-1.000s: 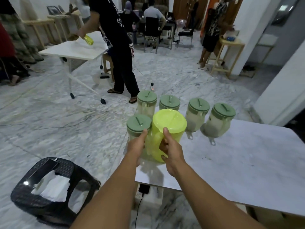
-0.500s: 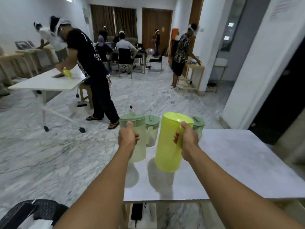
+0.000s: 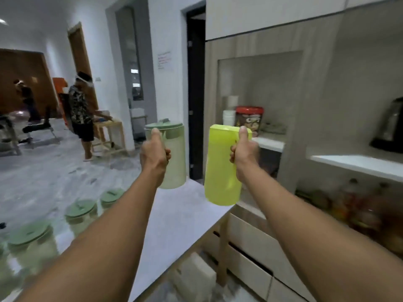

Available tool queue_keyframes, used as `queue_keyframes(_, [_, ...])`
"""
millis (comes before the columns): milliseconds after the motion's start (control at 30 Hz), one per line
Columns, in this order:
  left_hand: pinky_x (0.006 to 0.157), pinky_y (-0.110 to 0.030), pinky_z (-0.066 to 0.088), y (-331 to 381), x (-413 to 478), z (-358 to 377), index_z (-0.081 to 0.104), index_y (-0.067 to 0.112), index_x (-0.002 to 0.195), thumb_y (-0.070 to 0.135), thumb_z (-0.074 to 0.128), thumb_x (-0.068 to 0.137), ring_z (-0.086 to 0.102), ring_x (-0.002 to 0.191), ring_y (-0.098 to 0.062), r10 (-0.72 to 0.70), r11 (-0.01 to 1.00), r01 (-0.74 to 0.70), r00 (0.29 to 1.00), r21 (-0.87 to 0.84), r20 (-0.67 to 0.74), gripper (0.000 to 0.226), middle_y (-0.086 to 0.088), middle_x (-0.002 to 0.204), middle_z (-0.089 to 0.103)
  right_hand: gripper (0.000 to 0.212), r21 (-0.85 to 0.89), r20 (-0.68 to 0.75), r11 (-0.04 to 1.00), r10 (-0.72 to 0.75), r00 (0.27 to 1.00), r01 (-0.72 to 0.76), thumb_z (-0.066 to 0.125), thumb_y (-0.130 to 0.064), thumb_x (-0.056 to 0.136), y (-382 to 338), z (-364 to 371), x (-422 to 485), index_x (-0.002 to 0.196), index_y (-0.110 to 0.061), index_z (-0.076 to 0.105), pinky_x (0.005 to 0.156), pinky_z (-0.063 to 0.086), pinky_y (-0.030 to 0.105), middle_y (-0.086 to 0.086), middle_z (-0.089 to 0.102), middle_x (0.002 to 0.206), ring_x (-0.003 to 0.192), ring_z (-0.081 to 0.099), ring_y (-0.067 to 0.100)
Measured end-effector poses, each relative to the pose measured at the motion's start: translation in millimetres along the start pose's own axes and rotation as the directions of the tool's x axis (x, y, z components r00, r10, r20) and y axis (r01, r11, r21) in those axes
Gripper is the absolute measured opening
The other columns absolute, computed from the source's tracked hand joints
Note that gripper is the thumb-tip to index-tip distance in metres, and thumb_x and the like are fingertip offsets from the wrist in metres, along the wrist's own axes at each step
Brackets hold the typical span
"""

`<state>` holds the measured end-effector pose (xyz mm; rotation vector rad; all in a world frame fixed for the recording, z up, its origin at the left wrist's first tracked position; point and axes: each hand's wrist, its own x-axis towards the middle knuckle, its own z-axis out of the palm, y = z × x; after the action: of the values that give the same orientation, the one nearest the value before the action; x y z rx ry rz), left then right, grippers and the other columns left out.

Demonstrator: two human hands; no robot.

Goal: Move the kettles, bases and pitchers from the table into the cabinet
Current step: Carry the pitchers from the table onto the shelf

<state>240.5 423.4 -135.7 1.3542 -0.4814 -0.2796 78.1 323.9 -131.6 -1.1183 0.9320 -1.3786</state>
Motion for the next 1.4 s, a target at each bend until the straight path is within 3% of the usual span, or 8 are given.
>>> queue_keyframes(233, [0.051, -0.025, 0.040, 21.9, -75.7, 208.7, 0.058, 0.017, 0.064, 0.050, 0.064, 0.088, 0.051, 0.050, -0.018, 0.137, 0.985, -0.088, 0.923, -0.149, 0.359, 0.041, -0.002, 0.057, 0.056, 0.055, -0.090, -0.426, 0.983, -0.184, 0.886, 0.160, 0.062, -0.068, 0.063, -76.7, -189.0, 99.3, 0.058, -0.014, 0.057, 0.059, 0.049, 0.042, 0.006, 0.061, 0.064, 0.059, 0.056, 0.026])
queue_keyframes(600, [0.054, -0.027, 0.040, 12.9, -184.5, 484.5, 0.060, 0.011, 0.068, 0.049, 0.058, 0.092, 0.051, 0.048, -0.019, 0.155, 0.978, -0.044, 0.810, -0.203, 0.566, 0.045, -0.004, 0.057, 0.057, 0.043, -0.313, -0.547, 0.905, -0.419, 0.725, 0.288, 0.082, -0.045, 0.069, -135.8, -393.7, 240.9, 0.056, -0.019, 0.050, 0.061, 0.054, 0.045, -0.003, 0.051, 0.054, 0.054, 0.051, 0.021])
queue_keyframes(800, [0.062, -0.033, 0.046, -23.6, -167.3, 580.7, 0.057, 0.014, 0.064, 0.057, 0.057, 0.088, 0.057, 0.059, -0.023, 0.102, 0.989, -0.020, 0.822, -0.149, 0.560, 0.049, -0.005, 0.063, 0.061, 0.033, -0.385, -0.508, 0.886, -0.436, 0.743, 0.256, 0.082, -0.040, 0.074, -118.5, -424.5, 321.2, 0.072, -0.013, 0.064, 0.064, 0.045, 0.032, 0.001, 0.062, 0.067, 0.067, 0.058, 0.022])
queue_keyframes(1000, [0.084, -0.044, 0.056, -62.0, -119.4, 672.0, 0.065, 0.005, 0.100, 0.073, 0.052, 0.076, 0.070, 0.091, -0.036, 0.039, 0.999, -0.015, 0.848, -0.048, 0.529, 0.073, -0.017, 0.099, 0.073, 0.067, -0.415, -0.505, 0.890, -0.396, 0.767, 0.187, 0.078, -0.053, 0.068, -92.4, -417.3, 416.3, 0.111, -0.002, 0.070, 0.082, 0.054, 0.038, 0.016, 0.074, 0.107, 0.099, 0.070, 0.031])
queue_keyframes(1100, [0.087, -0.048, 0.057, -75.8, -85.9, 723.7, 0.065, 0.005, 0.107, 0.081, 0.046, 0.068, 0.070, 0.094, -0.038, -0.001, 0.999, 0.023, 0.845, -0.034, 0.535, 0.087, -0.021, 0.103, 0.073, 0.051, -0.391, -0.513, 0.908, -0.350, 0.784, 0.150, 0.081, -0.044, 0.075, -88.6, -408.7, 467.1, 0.105, -0.003, 0.072, 0.072, 0.050, 0.034, 0.014, 0.074, 0.103, 0.094, 0.070, 0.030])
queue_keyframes(1200, [0.083, -0.051, 0.058, -99.9, -48.3, 776.1, 0.062, 0.005, 0.118, 0.089, 0.037, 0.051, 0.070, 0.095, -0.042, -0.038, 0.999, 0.052, 0.839, -0.011, 0.544, 0.110, -0.025, 0.108, 0.071, 0.066, -0.430, -0.455, 0.891, -0.352, 0.818, 0.145, 0.075, -0.057, 0.071, -79.6, -395.4, 522.5, 0.112, -0.005, 0.070, 0.080, 0.057, 0.043, 0.015, 0.072, 0.112, 0.098, 0.070, 0.034])
queue_keyframes(1300, [0.081, -0.062, 0.053, -130.5, -13.3, 825.1, 0.057, 0.003, 0.126, 0.085, 0.050, 0.049, 0.064, 0.101, -0.054, -0.019, 0.995, 0.073, 0.813, -0.069, 0.583, 0.112, -0.038, 0.116, 0.062, 0.096, -0.480, -0.430, 0.859, -0.407, 0.806, 0.178, 0.063, -0.074, 0.057, -61.5, -397.8, 587.4, 0.119, 0.000, 0.065, 0.084, 0.057, 0.052, 0.022, 0.070, 0.115, 0.103, 0.068, 0.040])
queue_keyframes(1400, [0.084, -0.064, 0.051, -150.6, 8.8, 860.2, 0.057, 0.006, 0.125, 0.082, 0.055, 0.051, 0.062, 0.103, -0.055, 0.002, 0.996, 0.050, 0.796, -0.069, 0.606, 0.106, -0.040, 0.116, 0.060, 0.083, -0.501, -0.416, 0.847, -0.417, 0.808, 0.179, 0.073, -0.059, 0.075, -63.5, -390.2, 613.2, 0.129, 0.002, 0.058, 0.092, 0.054, 0.052, 0.023, 0.066, 0.123, 0.113, 0.064, 0.040])
